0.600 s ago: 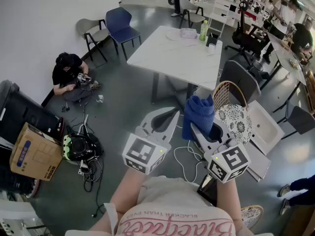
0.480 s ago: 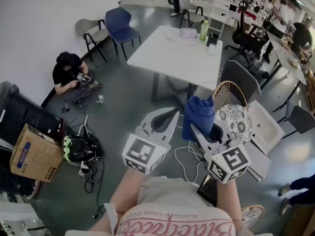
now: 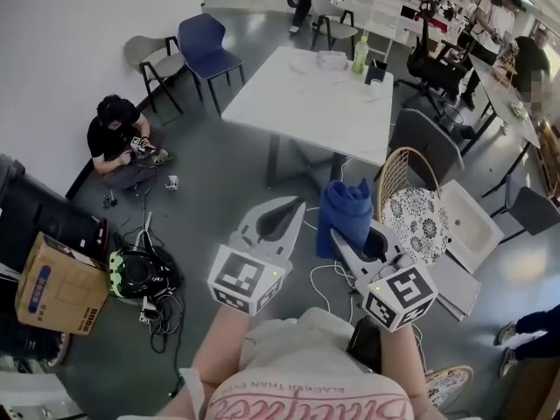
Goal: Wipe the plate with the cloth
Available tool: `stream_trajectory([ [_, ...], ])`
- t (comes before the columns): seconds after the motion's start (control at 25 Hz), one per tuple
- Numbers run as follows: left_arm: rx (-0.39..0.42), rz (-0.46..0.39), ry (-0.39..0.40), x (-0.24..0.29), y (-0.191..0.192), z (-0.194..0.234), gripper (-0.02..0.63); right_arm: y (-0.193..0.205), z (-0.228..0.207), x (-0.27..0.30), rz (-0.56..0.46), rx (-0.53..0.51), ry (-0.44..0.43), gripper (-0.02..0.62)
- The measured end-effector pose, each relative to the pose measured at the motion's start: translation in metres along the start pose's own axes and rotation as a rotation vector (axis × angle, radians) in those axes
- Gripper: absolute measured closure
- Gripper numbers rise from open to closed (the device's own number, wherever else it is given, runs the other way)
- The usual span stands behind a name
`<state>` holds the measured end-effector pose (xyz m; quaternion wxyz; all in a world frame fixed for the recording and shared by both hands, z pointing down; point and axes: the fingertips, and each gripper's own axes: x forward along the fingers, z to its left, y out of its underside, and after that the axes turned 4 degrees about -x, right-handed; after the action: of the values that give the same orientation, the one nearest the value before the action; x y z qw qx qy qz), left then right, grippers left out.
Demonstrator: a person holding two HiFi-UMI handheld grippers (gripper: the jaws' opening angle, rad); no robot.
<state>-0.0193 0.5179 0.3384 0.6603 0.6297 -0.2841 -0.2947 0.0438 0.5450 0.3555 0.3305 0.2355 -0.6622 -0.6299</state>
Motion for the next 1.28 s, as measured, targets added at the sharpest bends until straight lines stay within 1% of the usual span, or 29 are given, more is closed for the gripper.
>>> stream_trajectory([
  [0.28,0.0,0.03,0.006,0.019,0.004,0.019,0.603,0.0,-0.02,0.021,0.01,0.043,0.006,0.472],
  [0.52,-0.009,0.023,-0.012,0.051,0.005,0.041,0.603,0.0,-0.051,0.052,0.019,0.036,-0.028,0.472],
  [0.72,-0.027,0.031,-0.021,0.09,0.009,0.064,0.603,-0.004,-0.086,0.079,0.023,0.027,-0.042,0.472],
  [0.88,-0.034,0.038,-0.038,0.126,0.007,0.085,0.603,-0.006,-0.12,0.101,0.032,0.039,-0.058,0.472],
  [1.28,-0.033,0.048,-0.084,0.211,0.001,0.141,0.603,-0.009,-0.198,0.164,0.054,0.043,-0.113,0.472],
])
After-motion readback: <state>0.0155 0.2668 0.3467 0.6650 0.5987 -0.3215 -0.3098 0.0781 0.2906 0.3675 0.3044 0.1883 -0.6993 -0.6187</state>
